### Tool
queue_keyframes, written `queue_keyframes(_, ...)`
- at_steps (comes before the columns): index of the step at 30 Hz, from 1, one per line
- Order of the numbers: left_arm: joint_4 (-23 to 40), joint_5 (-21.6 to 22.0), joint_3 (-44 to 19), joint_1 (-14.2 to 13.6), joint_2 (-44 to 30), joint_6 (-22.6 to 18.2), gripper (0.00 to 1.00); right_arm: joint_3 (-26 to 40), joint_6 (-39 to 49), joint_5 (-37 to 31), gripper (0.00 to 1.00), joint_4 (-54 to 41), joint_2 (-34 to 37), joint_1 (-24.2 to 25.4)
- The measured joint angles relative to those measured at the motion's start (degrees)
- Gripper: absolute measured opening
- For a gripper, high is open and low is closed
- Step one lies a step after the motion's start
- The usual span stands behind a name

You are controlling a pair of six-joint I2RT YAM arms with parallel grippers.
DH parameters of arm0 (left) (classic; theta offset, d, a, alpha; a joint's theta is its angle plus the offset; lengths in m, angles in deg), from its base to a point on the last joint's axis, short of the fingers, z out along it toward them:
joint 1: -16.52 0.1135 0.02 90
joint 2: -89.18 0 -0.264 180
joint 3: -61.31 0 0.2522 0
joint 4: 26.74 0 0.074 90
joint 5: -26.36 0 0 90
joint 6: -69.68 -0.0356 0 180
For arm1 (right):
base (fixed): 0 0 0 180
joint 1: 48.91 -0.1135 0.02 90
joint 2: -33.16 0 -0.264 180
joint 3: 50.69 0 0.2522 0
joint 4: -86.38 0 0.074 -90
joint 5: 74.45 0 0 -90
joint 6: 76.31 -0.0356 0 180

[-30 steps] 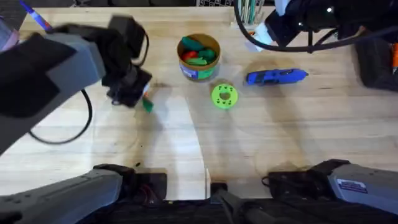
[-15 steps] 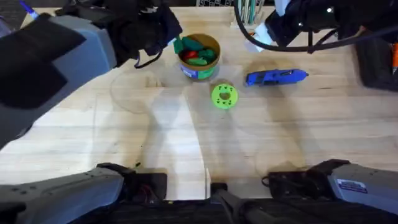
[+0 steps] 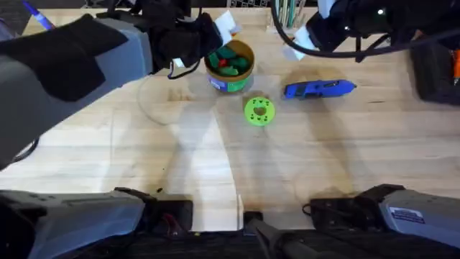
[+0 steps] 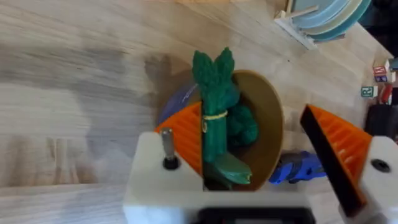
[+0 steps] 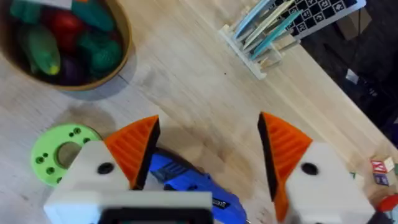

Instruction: Pick up the gripper from the table and insert it into the empty holder that is missing its gripper. Then pick up a screw, insert it into the mounting hole, and use the screwdriver to tighten it. Finally, clean up the table by picking up the vegetable and placing it into the bucket.

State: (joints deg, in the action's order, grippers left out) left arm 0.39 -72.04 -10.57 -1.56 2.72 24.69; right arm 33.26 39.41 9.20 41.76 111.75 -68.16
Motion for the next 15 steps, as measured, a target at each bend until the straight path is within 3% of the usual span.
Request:
queue_keyframes(8,3.46,-3.52,0.0,0.0,5.68,-11.18,0.937,0.0,-11.42,0.02,0.931,-1.5,-3.01,0.02)
queue_keyframes(15,18.21,-3.85,0.0,0.0,20.78,-27.5,0.937,0.15,-14.25,0.04,0.931,-3.52,-6.8,0.02)
